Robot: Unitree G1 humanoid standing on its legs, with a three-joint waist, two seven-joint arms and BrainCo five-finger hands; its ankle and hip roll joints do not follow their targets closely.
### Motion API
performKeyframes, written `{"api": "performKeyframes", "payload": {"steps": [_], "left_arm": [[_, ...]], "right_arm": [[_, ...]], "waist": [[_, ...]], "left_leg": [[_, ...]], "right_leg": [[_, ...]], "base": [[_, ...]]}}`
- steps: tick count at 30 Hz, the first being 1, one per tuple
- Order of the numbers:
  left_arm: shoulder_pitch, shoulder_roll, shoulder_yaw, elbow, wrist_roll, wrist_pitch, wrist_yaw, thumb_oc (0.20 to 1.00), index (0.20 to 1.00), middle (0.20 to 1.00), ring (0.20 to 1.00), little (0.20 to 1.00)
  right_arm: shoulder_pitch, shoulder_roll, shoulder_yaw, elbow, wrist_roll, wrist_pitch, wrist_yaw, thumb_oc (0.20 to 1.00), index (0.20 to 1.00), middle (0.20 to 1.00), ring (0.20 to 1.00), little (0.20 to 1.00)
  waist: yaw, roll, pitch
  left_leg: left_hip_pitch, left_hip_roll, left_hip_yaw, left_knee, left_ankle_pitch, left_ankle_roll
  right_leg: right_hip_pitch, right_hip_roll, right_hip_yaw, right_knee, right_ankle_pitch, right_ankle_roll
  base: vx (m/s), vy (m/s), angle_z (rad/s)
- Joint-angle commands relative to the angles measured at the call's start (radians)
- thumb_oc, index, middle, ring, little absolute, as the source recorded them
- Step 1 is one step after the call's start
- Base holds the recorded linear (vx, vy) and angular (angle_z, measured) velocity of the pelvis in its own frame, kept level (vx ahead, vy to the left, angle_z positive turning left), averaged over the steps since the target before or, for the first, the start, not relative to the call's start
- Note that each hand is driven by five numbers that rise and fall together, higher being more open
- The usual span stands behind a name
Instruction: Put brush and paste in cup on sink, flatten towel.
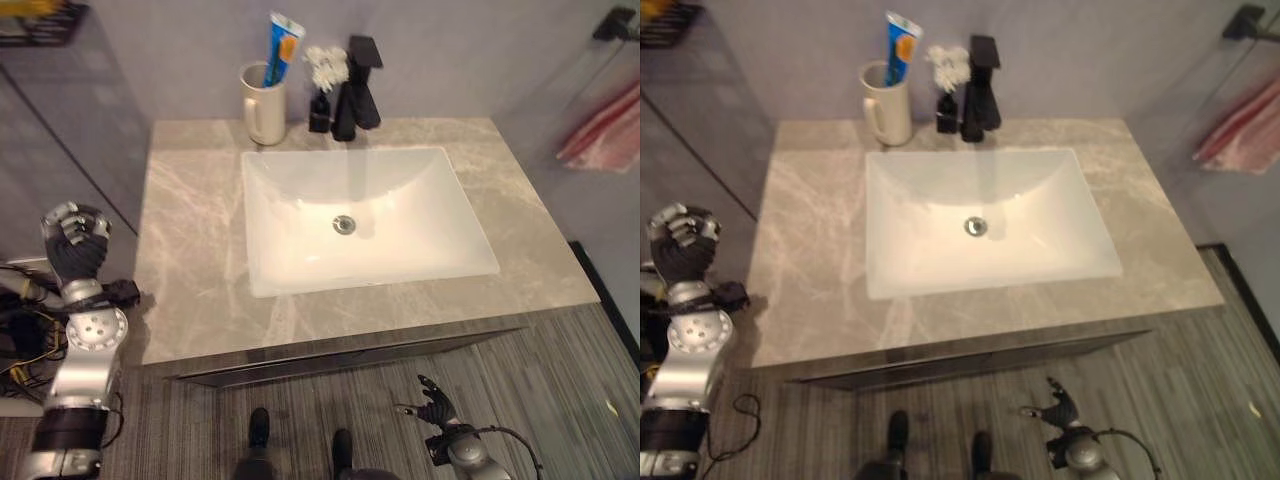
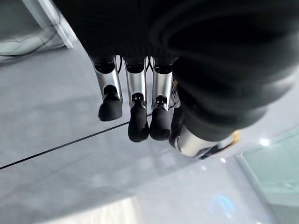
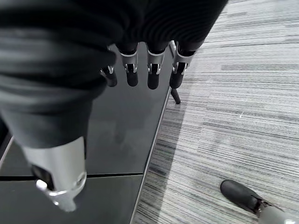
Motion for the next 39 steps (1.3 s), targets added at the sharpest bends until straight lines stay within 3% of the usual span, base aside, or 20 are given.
{"api": "performKeyframes", "payload": {"steps": [1, 6, 12, 15, 16, 19, 20, 22, 23, 25, 31, 37, 39], "left_arm": [[-0.107, 0.038, 0.028, 0.021, 0.028, -0.122, -0.078, 0.2, 0.2, 0.2, 0.2, 0.2], [0.082, -0.041, 0.048, -0.148, -0.067, -0.166, -0.203, 0.2, 0.2, 0.2, 0.2, 0.2], [0.205, -0.06, -0.001, -0.22, -0.147, -0.171, -0.319, 0.2, 0.2, 0.2, 0.2, 0.2], [0.227, -0.027, -0.045, -0.247, -0.153, -0.172, -0.373, 0.2, 0.2, 0.2, 0.2, 0.2], [0.231, -0.018, -0.104, -0.244, -0.184, -0.166, -0.4, 0.266, 0.266, 0.266, 0.266, 0.266], [0.232, 0.006, -0.148, -0.217, -0.178, -0.156, -0.422, 0.429, 0.429, 0.429, 0.429, 0.429], [0.23, 0.006, -0.15, -0.215, -0.178, -0.157, -0.422, 0.533, 0.533, 0.533, 0.533, 0.533], [0.227, 0.022, -0.19, -0.194, -0.175, -0.148, -0.434, 0.903, 0.903, 0.903, 0.903, 0.903], [0.226, 0.022, -0.191, -0.193, -0.175, -0.148, -0.434, 1.0, 1.0, 1.0, 1.0, 1.0], [0.23, 0.052, -0.225, -0.191, -0.16, -0.147, -0.456, 1.0, 1.0, 1.0, 1.0, 1.0], [0.229, 0.096, -0.272, -0.178, -0.153, -0.145, -0.478, 1.0, 1.0, 1.0, 1.0, 1.0], [0.235, 0.138, -0.294, -0.181, -0.142, -0.149, -0.491, 1.0, 1.0, 1.0, 1.0, 1.0], [0.245, 0.164, -0.289, -0.189, -0.13, -0.149, -0.502, 1.0, 1.0, 1.0, 1.0, 1.0]], "right_arm": [[0.013, -0.019, -0.012, -0.014, -0.02, -0.012, 0.019, 1.0, 1.0, 1.0, 1.0, 1.0], [0.024, -0.015, -0.024, -0.031, -0.025, -0.019, 0.038, 1.0, 1.0, 1.0, 1.0, 1.0], [0.033, -0.02, -0.021, -0.056, -0.006, -0.027, 0.051, 1.0, 1.0, 1.0, 1.0, 1.0], [0.022, -0.022, -0.016, -0.063, 0.003, -0.034, 0.049, 1.0, 1.0, 1.0, 1.0, 1.0], [0.009, -0.02, -0.008, -0.053, 0.011, -0.039, 0.041, 1.0, 1.0, 1.0, 1.0, 1.0], [0.004, -0.023, -0.006, -0.055, 0.024, -0.044, 0.04, 1.0, 1.0, 1.0, 1.0, 1.0], [0.004, -0.023, -0.006, -0.055, 0.025, -0.045, 0.04, 1.0, 1.0, 1.0, 1.0, 1.0], [0.004, -0.032, -0.011, -0.065, 0.037, -0.046, 0.034, 1.0, 1.0, 1.0, 1.0, 1.0], [0.004, -0.032, -0.012, -0.065, 0.037, -0.046, 0.034, 1.0, 1.0, 1.0, 1.0, 1.0], [0.014, -0.046, -0.024, -0.08, 0.058, -0.054, 0.035, 1.0, 1.0, 1.0, 1.0, 1.0], [0.014, -0.06, -0.034, -0.09, 0.08, -0.059, 0.027, 1.0, 1.0, 1.0, 1.0, 1.0], [0.022, -0.066, -0.032, -0.134, 0.096, -0.061, 0.033, 1.0, 1.0, 1.0, 1.0, 1.0], [0.031, -0.069, -0.034, -0.165, 0.097, -0.063, 0.037, 1.0, 1.0, 1.0, 1.0, 1.0]], "waist": [[-0.005, -0.005, -0.046], [0.016, 0.008, -0.076], [0.037, 0.011, -0.091], [0.045, 0.014, -0.095], [0.05, 0.013, -0.092], [0.056, 0.012, -0.081], [0.056, 0.012, -0.08], [0.059, 0.009, -0.072], [0.059, 0.009, -0.072], [0.056, 0.01, -0.072], [0.055, 0.015, -0.076], [0.058, 0.014, -0.073], [0.056, 0.013, -0.068]], "left_leg": [[-0.008, 0.013, -0.055, 0.032, -0.027, -0.006], [0.052, 0.008, -0.058, 0.029, -0.041, 0.009], [0.076, 0.008, -0.074, 0.023, -0.039, 0.014], [0.082, 0.01, -0.081, 0.03, -0.041, 0.016], [0.084, 0.007, -0.11, 0.046, -0.047, 0.022], [0.086, -0.009, -0.168, 0.071, -0.064, 0.025], [0.086, -0.009, -0.169, 0.072, -0.065, 0.026], [0.086, -0.034, -0.24, 0.102, -0.082, 0.028], [0.085, -0.034, -0.241, 0.103, -0.082, 0.028], [0.085, -0.06, -0.296, 0.125, -0.102, 0.031], [0.092, -0.088, -0.333, 0.177, -0.143, 0.04], [0.12, -0.095, -0.288, 0.217, -0.189, 0.065], [0.132, -0.091, -0.235, 0.227, -0.208, 0.08]], "right_leg": [[-0.005, -0.062, -0.048, 0.074, -0.006, 0.066], [0.04, -0.058, -0.04, 0.074, -0.018, 0.062], [0.062, -0.044, -0.026, 0.046, -0.015, 0.055], [0.067, -0.037, -0.016, 0.04, -0.009, 0.053], [0.065, -0.032, 0.0, 0.046, -0.009, 0.048], [0.063, -0.026, 0.015, 0.061, -0.012, 0.042], [0.063, -0.026, 0.014, 0.061, -0.013, 0.042], [0.059, -0.022, 0.034, 0.069, -0.008, 0.038], [0.059, -0.022, 0.034, 0.069, -0.008, 0.039], [0.053, -0.021, 0.06, 0.065, 0.003, 0.04], [0.042, -0.021, 0.122, 0.063, 0.02, 0.049], [0.02, -0.011, 0.21, 0.087, 0.033, 0.069], [0.005, -0.012, 0.237, 0.095, 0.046, 0.085]], "base": [[0.0, 0.016, 0.05], [-0.01, 0.005, -0.03], [-0.05, -0.016, -0.02], [-0.07, -0.013, -0.01], [-0.06, -0.01, -0.13], [-0.07, -0.005, -0.12], [-0.04, 0.004, -0.08], [-0.05, 0.0, -0.23], [-0.04, 0.01, -0.35], [-0.04, 0.027, -0.26], [-0.02, 0.044, -0.32], [-0.03, 0.072, -0.56], [-0.09, 0.098, -0.88]]}}
